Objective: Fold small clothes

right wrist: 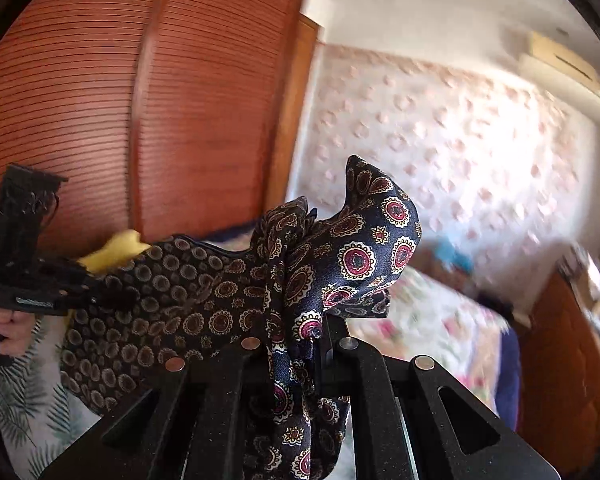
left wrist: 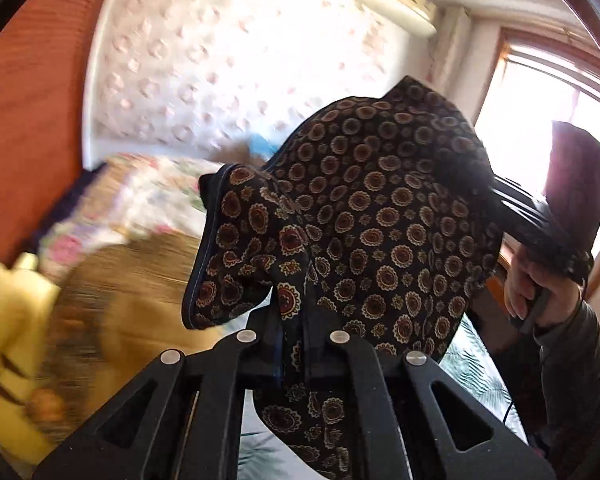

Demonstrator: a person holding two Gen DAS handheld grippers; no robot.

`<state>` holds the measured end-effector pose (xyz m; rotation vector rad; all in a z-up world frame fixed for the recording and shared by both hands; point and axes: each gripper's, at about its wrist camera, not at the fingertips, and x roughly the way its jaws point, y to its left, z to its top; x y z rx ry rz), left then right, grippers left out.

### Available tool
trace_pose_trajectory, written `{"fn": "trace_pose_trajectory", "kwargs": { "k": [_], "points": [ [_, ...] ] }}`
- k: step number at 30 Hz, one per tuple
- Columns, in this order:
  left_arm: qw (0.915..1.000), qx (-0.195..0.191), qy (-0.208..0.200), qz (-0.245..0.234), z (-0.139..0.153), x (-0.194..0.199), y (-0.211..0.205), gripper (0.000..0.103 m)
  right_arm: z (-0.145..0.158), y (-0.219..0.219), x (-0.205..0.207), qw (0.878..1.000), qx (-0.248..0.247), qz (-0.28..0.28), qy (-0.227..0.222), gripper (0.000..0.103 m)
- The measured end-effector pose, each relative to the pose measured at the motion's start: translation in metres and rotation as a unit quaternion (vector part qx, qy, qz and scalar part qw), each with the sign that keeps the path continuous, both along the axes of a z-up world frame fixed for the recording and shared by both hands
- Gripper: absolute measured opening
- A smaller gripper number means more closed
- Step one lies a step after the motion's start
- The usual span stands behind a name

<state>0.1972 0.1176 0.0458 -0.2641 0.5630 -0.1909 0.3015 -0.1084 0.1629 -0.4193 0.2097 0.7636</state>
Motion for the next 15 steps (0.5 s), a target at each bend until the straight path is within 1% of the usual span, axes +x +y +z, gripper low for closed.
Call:
{"fn": "trace_pose_trajectory", "kwargs": {
  "k": [3,6,9,11,12,13,14,15],
  "points": [
    [0.9987,0.012,-0.011,0.047,0.005,-0.029,0.032,0.007,0.009,0.052,0.007,0.998,-0.003,0.059,-0.003,0.008],
    [0.9957,0.019,-0.014,0.089,0.002,-0.048,0.058,0.007,0.008,0.112,0.016,0.994,-0.017,0.107,-0.001,0.008],
    [0.9922,0.030,0.002,0.121,-0.015,-0.052,0.077,0.007,-0.003,0.167,0.032,0.989,-0.033,0.143,0.012,0.008],
    [0.9889,0.045,0.016,0.141,-0.029,-0.047,0.086,0.008,-0.016,0.201,0.048,0.987,-0.041,0.148,0.034,0.009],
    [0.9860,0.060,0.028,0.153,-0.039,-0.041,0.090,0.009,-0.023,0.214,0.057,0.988,-0.045,0.143,0.045,0.011],
    [0.9840,0.067,0.041,0.160,-0.046,-0.041,0.096,0.012,-0.032,0.225,0.069,0.988,-0.051,0.132,0.063,0.014],
    [0.9827,0.067,0.056,0.163,-0.056,-0.039,0.102,0.015,-0.043,0.238,0.079,0.987,-0.063,0.120,0.092,0.021],
    [0.9818,0.070,0.068,0.163,-0.065,-0.036,0.106,0.022,-0.051,0.246,0.087,0.986,-0.076,0.100,0.110,0.033]
  ]
}}
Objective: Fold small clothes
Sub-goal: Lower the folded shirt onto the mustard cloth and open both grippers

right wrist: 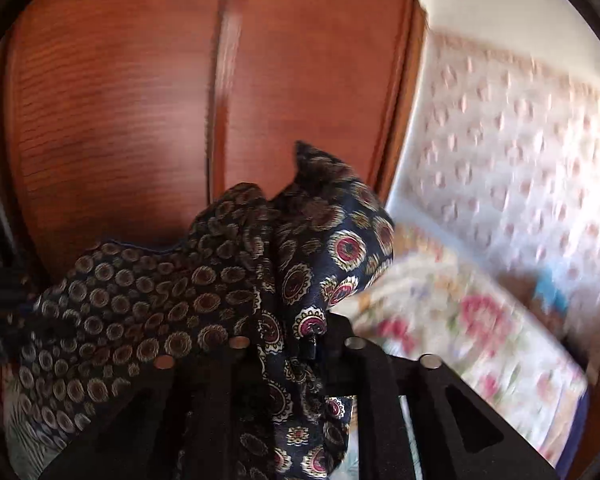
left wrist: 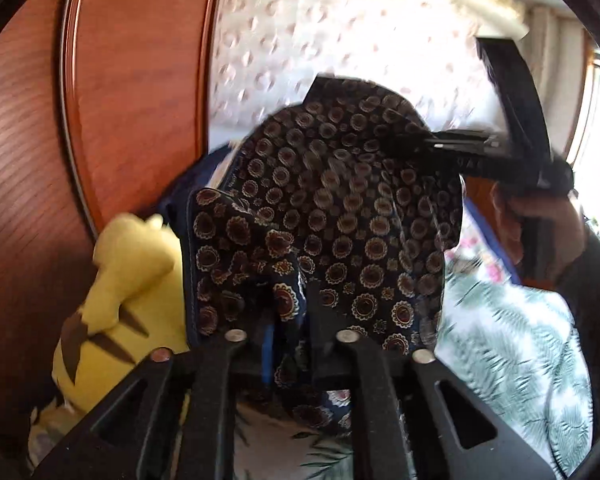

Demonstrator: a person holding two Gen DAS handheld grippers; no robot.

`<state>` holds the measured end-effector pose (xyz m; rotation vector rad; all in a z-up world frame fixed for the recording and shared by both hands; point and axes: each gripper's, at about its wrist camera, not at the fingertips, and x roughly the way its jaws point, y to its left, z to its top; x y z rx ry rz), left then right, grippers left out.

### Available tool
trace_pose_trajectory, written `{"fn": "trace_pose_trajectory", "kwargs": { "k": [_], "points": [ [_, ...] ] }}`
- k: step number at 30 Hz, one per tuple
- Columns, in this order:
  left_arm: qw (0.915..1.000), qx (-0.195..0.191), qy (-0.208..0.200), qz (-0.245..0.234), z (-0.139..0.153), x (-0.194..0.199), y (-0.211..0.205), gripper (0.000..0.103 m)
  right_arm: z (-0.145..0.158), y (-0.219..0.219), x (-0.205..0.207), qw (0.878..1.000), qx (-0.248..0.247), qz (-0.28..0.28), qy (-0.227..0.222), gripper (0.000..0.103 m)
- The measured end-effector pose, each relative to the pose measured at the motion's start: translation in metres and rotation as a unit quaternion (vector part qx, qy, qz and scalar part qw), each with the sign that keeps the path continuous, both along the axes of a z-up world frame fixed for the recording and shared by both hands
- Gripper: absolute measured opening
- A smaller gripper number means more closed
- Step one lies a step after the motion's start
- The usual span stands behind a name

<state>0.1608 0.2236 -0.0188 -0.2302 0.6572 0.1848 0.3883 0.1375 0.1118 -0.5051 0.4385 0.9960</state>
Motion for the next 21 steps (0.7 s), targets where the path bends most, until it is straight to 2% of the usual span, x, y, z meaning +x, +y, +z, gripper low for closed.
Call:
{"fn": "trace_pose_trajectory", "kwargs": {
  "k": [2,4,5,6,11,15,20,21],
  "points": [
    [1.0000,0.004,0.007,-0.001,-0.008,-0.005,0.000,0.041,-0.013,0.007,0.008,0.999,-0.023,-0.045,0.014,0.042],
    [1.0000,0.003,0.000,-0.008,-0.003,-0.013,-0.007,0.064,-0.015,-0.003,0.000,0.998,-0.009,-0.058,0.012,0.043],
    [0.9999,0.007,-0.006,-0.009,-0.002,-0.016,-0.005,0.070,-0.014,-0.010,-0.005,0.998,0.000,-0.065,0.016,0.046],
    [0.9998,0.013,-0.014,-0.010,0.004,-0.021,-0.007,0.081,-0.015,-0.030,-0.016,0.997,0.012,-0.072,0.020,0.048],
    [0.9974,0.048,-0.046,-0.029,0.026,-0.034,-0.030,0.083,-0.016,-0.104,-0.078,0.991,0.062,-0.121,0.018,0.052],
    [0.9946,0.063,-0.063,-0.053,0.037,-0.044,-0.054,0.082,-0.020,-0.153,-0.140,0.982,0.094,-0.163,0.014,0.066],
    [0.9913,0.067,-0.081,-0.079,0.049,-0.054,-0.086,0.082,-0.024,-0.206,-0.216,0.965,0.118,-0.235,0.004,0.072],
    [0.9907,0.069,-0.083,-0.082,0.051,-0.056,-0.091,0.082,-0.024,-0.202,-0.231,0.961,0.121,-0.247,0.001,0.073]
  ]
}}
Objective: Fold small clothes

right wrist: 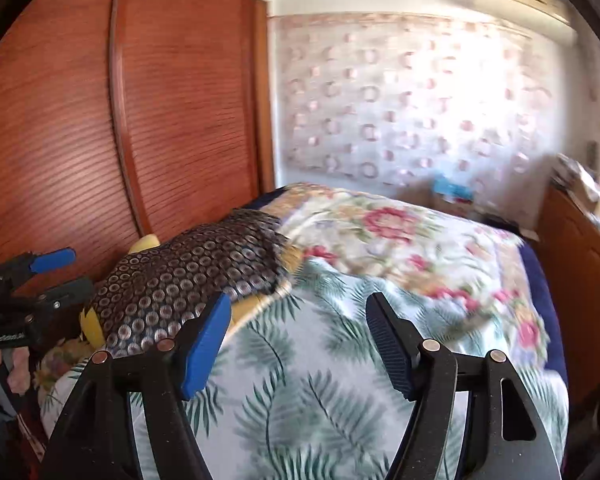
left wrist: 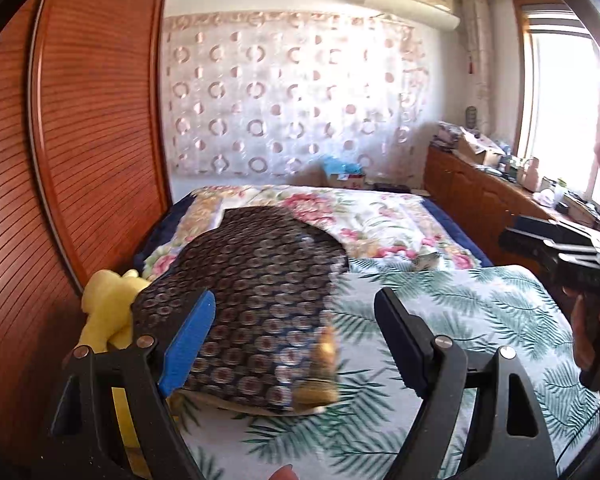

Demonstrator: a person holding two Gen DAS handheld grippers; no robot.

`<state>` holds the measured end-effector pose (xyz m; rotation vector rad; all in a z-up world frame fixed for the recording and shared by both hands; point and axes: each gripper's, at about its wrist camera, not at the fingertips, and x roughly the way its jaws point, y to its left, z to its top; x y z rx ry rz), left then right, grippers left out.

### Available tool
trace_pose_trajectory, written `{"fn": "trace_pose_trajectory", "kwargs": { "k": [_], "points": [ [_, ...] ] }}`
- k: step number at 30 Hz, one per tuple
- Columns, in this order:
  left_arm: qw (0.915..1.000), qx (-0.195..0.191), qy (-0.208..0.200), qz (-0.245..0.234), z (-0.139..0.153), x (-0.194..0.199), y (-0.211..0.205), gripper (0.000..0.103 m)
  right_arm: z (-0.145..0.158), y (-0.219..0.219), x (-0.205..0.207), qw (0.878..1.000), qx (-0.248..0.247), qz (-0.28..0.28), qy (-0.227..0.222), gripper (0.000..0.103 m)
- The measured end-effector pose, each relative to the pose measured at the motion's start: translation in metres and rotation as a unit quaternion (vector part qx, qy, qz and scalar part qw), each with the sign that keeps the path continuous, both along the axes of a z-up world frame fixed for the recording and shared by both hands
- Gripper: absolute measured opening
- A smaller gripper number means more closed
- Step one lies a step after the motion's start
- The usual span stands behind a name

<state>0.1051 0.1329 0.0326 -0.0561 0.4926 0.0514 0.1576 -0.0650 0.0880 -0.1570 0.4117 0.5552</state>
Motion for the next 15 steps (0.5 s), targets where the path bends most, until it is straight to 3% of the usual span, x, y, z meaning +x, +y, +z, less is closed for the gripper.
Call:
{"fn": "trace_pose_trajectory", "kwargs": {
  "k": [7,15],
  "points": [
    [0.9994,0.005,-0.021,-0.028,0.014,-0.012,-0.034,0.082,-0.006,-0.036,-0.087,0.996,0.023,-0.083,-0.014,0.073],
    [0.9985,0.007,-0.032,-0.044,0.029,-0.023,-0.061,0.083,-0.006,-0.025,-0.142,0.992,0.032,-0.118,-0.036,0.073]
  ]
}}
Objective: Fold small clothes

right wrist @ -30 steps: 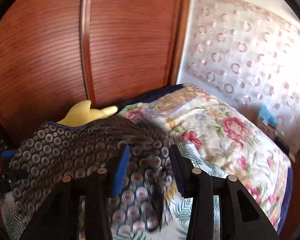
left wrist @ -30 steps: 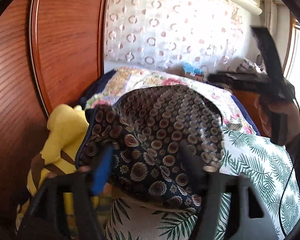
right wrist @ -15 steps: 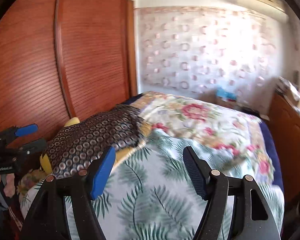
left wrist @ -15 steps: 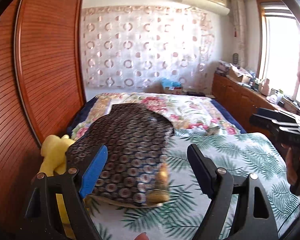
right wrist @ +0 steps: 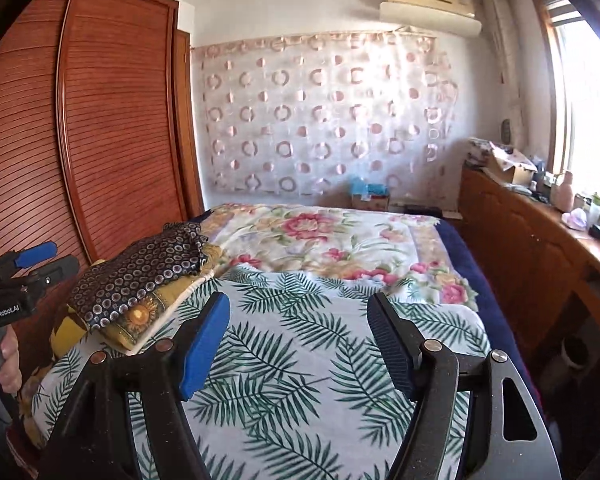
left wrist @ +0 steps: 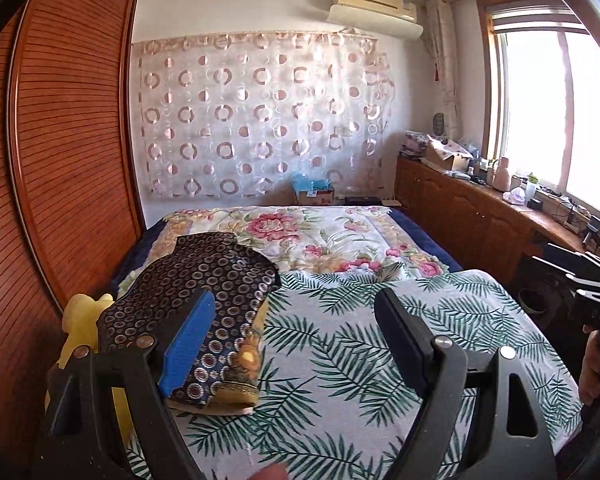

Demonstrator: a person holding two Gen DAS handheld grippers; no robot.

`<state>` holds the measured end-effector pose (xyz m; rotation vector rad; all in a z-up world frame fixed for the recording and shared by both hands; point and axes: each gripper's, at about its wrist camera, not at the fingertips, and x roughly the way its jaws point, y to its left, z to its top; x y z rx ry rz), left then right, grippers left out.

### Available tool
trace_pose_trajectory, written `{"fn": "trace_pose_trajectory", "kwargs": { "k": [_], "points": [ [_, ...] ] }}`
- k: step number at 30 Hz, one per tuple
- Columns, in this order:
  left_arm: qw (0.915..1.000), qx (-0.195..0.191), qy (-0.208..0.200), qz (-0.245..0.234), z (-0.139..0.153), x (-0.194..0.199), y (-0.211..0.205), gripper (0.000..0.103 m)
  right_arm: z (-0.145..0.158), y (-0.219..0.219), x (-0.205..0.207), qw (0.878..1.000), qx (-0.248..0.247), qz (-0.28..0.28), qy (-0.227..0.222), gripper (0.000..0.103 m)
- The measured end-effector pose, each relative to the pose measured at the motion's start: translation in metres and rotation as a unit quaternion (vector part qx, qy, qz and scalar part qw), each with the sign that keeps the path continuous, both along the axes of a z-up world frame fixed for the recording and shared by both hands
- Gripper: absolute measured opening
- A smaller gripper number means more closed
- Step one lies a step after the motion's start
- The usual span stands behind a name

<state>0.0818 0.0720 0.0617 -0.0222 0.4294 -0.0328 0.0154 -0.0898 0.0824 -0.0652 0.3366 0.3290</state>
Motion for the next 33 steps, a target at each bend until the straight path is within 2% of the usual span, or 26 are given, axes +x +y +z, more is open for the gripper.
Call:
{"fn": "trace_pose_trajectory", "kwargs": {
  "k": [2,10,33],
  "points": [
    [1.0000,0.000,-0.006,-0.006,0.003,-0.004,-0.005,0.083,-0.002,-0.001,-0.012,1.000,0.004,-0.006,-0.004,0.073],
    [0.9999,0.007,-0.012,-0.007,0.006,-0.011,-0.013,0.083,-0.030,0.006,-0.005,1.000,0.016,-0.023,-0.010,0.073],
    [0.9999,0.007,-0.008,-0.003,0.008,-0.015,-0.014,0.083,-0.038,-0.016,0.010,0.999,0.018,-0.027,-0.013,0.073]
  ]
}}
